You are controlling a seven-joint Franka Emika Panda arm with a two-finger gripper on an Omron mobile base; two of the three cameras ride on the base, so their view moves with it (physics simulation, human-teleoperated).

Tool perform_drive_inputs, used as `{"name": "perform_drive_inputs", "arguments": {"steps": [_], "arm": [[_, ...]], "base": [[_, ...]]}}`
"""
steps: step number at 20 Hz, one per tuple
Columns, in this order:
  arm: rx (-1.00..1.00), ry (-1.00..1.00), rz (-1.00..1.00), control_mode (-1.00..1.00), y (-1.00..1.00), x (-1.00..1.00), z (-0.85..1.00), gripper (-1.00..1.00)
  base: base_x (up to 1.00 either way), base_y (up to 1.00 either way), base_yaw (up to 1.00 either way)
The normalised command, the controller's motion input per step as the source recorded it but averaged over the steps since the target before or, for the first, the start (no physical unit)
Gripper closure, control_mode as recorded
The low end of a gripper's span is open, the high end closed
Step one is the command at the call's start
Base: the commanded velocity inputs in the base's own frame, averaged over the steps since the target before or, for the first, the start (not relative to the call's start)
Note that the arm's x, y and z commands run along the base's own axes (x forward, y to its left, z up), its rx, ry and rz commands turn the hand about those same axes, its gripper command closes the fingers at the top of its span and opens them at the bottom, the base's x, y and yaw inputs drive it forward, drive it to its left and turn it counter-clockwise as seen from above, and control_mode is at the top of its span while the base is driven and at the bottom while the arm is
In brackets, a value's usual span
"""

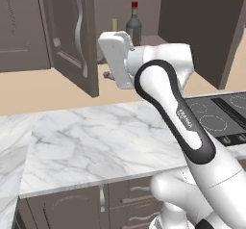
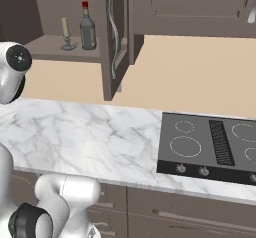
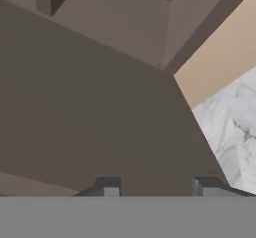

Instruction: Get the candle and the liquor from the cabinet and move them to the dining counter.

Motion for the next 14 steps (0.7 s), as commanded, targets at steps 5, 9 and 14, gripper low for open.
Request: {"name": "perform_drive_inputs", "arguments": {"steps": [5,9,14], "arm": [[0.01,0.00,0.18,-1.00,0.75,0.00,-0.15,-1.00],[0.00,0.00,0.17,-1.00,0.87,0.00,-0.31,-1.00],[0.00,0.00,0.12,-1.00,0.74,0.00,-0.24,-1.00]], "base": [[0.00,0.00,0.00],[0.00,0.00,0.00],[0.00,0.00,0.00]]}}
